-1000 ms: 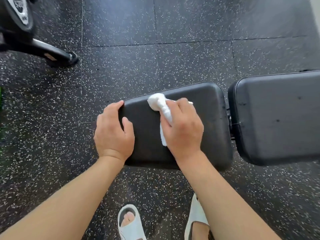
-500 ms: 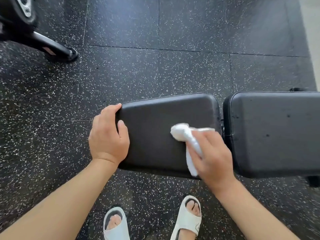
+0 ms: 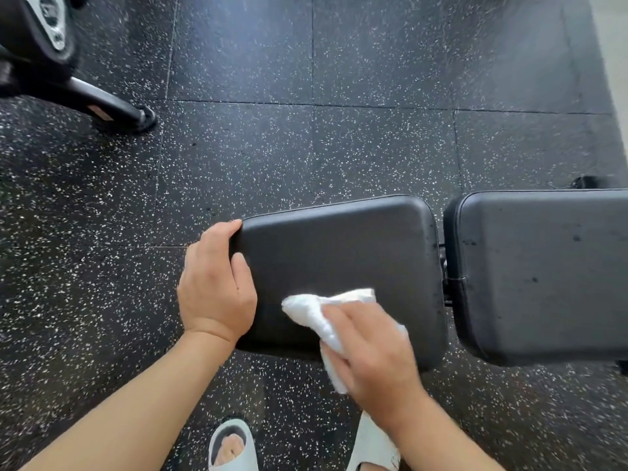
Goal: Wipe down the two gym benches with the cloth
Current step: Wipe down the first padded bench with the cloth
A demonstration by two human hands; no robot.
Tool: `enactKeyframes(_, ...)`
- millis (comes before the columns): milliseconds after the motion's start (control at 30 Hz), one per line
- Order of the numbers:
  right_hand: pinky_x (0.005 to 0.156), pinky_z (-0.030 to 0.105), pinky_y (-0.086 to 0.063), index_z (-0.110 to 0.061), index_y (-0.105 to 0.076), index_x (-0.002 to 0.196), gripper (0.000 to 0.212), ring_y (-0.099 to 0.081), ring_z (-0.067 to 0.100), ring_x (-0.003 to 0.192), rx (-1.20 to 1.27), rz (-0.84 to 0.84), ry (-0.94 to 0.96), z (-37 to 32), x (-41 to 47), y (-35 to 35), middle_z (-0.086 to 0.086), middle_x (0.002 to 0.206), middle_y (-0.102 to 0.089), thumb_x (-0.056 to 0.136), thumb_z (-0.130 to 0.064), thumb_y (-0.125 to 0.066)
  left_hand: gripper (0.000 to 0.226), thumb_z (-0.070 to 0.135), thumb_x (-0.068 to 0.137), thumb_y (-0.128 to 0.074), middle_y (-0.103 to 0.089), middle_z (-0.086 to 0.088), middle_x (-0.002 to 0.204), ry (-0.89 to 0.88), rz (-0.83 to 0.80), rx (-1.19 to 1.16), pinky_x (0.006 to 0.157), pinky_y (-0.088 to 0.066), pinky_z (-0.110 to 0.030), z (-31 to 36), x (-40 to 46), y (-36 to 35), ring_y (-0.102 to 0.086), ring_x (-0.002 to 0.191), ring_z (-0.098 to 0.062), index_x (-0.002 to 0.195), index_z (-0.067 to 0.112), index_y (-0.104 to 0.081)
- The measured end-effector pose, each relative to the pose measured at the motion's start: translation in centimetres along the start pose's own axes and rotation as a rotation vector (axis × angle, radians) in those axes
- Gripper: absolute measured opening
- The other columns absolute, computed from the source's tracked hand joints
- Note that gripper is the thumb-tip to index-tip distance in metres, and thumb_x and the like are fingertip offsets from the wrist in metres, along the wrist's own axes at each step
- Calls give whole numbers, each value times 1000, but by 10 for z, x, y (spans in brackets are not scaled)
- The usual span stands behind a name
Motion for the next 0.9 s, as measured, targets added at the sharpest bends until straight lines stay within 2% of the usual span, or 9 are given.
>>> enactKeyframes(33,77,36,-57,-26,-61,133,43,-63,24,89,-7,26,4,14,-1,11,-5,109,-61,94,-9,-68,50,26,95,-40,-56,11,143,0,1,-1,94,-46,-48,0,0,0,-49,122,-22,144,28,-51)
enactKeyframes(100,88,35,-55,-27,-67,132,38,-64,22,96,-69,61,-55,45,16,23,-6,111,-64,98,-9,-62,51,27,95,-40,-56,10,144,-1,3,0,94,-46,-48,0,1,-1,-48,121,-22,145,28,-51)
enactKeyframes(233,73,37,-44,-10,-73,112,20,-58,34,88,-183,207,-403,94,93,21,9,98,-59,96,-19,-64,51,31,95,-38,-56,10,145,0,6,-4,93,-48,-51,-1,0,1,-50,121,-24,145,29,-50)
enactKeyframes(300,70,39,-42,-9,-73,105,16,-58,35,87,-191,196,-401,77,129,-1,12,97,-60,92,-17,-67,51,30,95,-38,-56,11,144,-6,7,-3,92,-47,-50,0,0,0,-50,121,-22,144,30,-50)
enactKeyframes(367,69,43,-48,-9,-72,98,11,-59,36,84,-167,168,-295,38,146,-24,13,95,-61,88,-14,-69,51,30,94,-38,-56,12,143,-9,2,6,91,-47,-49,0,0,-1,-50,120,-23,144,31,-50)
enactKeyframes(500,64,34,-43,-12,-72,98,11,-57,25,80,-73,120,-129,-15,96,-38,5,91,-59,88,-15,-68,51,30,92,-40,-58,12,138,6,3,5,85,-43,-43,-3,1,-1,-50,116,-21,142,31,-51)
enactKeyframes(667,75,37,-51,-14,-71,118,22,-60,24,93,-33,71,-77,18,0,-4,-3,109,-60,98,-14,-64,50,27,95,-40,-58,9,140,-9,11,14,86,-43,-43,2,-1,0,-50,118,-23,143,28,-52)
enactKeyframes(767,78,34,-52,-15,-72,122,26,-61,23,94,-127,121,-189,54,-6,19,-2,107,-60,97,-12,-66,49,27,95,-40,-58,8,141,12,12,21,89,-45,-47,1,-1,1,-50,120,-26,143,28,-52)
enactKeyframes(900,68,36,-48,-15,-73,114,21,-58,27,88,-194,276,-476,75,32,28,4,98,-59,93,-15,-70,49,27,96,-40,-58,8,140,16,13,0,89,-44,-46,4,-2,3,-50,119,-25,143,29,-52)
Point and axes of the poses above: each hand's wrist, its own x-axis towards the middle knuckle, its own y-axis out of the back of the hand, z = x × y, the point moved 7 cm from there along x, towards the middle knuckle
